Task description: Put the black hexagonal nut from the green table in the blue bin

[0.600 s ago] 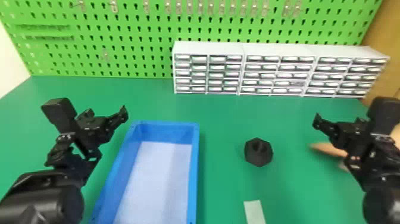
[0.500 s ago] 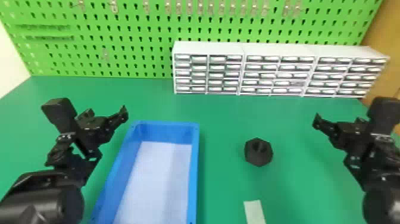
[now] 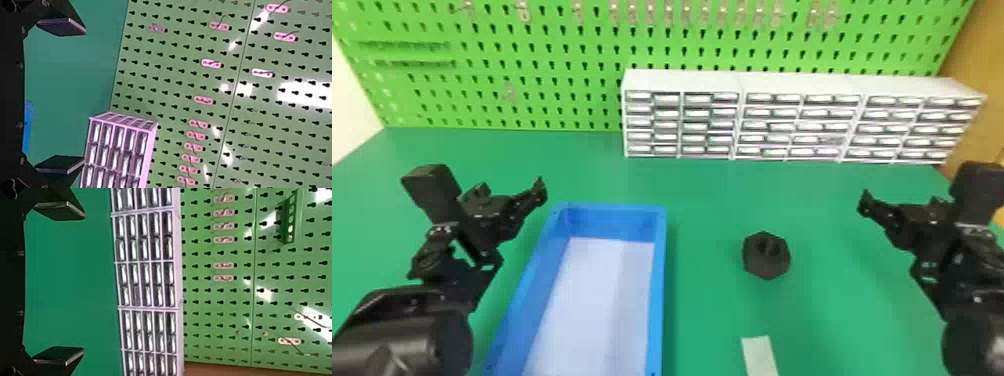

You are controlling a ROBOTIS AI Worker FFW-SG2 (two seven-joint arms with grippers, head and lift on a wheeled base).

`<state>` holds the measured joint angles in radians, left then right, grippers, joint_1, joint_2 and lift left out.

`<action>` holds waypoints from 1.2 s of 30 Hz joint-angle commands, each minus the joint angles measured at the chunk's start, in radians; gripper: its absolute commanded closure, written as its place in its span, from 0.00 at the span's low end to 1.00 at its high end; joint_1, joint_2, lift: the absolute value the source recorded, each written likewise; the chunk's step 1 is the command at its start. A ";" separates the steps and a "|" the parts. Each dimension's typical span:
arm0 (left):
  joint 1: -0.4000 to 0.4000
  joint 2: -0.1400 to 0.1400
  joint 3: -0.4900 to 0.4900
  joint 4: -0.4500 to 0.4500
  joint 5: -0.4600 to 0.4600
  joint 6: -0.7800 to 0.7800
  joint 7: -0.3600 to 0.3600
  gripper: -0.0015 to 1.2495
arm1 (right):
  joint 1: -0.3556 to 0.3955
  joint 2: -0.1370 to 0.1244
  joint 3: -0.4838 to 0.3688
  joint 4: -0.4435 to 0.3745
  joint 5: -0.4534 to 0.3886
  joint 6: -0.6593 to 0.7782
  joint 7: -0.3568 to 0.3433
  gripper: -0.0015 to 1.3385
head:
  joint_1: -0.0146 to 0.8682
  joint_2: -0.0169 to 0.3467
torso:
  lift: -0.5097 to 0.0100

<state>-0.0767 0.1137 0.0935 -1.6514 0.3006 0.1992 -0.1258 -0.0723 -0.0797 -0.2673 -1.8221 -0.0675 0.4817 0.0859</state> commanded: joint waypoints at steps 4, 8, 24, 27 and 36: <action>0.000 0.001 0.000 -0.001 0.000 0.000 0.000 0.10 | 0.000 0.000 -0.001 0.000 0.000 0.002 0.000 0.07 | 0.77 0.14 | 0.79; -0.002 0.000 0.000 -0.001 0.000 0.000 0.000 0.10 | 0.000 0.000 0.000 0.000 0.000 0.003 0.000 0.07 | 0.77 0.14 | 0.79; 0.000 0.000 0.003 -0.001 0.000 0.000 0.000 0.10 | -0.020 -0.009 0.000 -0.029 -0.009 0.083 0.000 0.07 | 0.77 0.14 | 0.79; -0.002 0.000 0.005 -0.002 0.000 0.000 0.000 0.10 | -0.027 -0.012 0.000 -0.043 -0.011 0.120 0.000 0.07 | 0.77 0.14 | 0.79; -0.003 0.000 0.009 -0.004 -0.005 0.000 0.000 0.10 | -0.083 -0.035 0.007 -0.086 -0.015 0.321 -0.002 0.08 | 0.77 0.14 | 0.79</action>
<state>-0.0793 0.1139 0.1016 -1.6549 0.2964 0.2002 -0.1258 -0.1292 -0.1041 -0.2652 -1.8924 -0.0824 0.7121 0.0843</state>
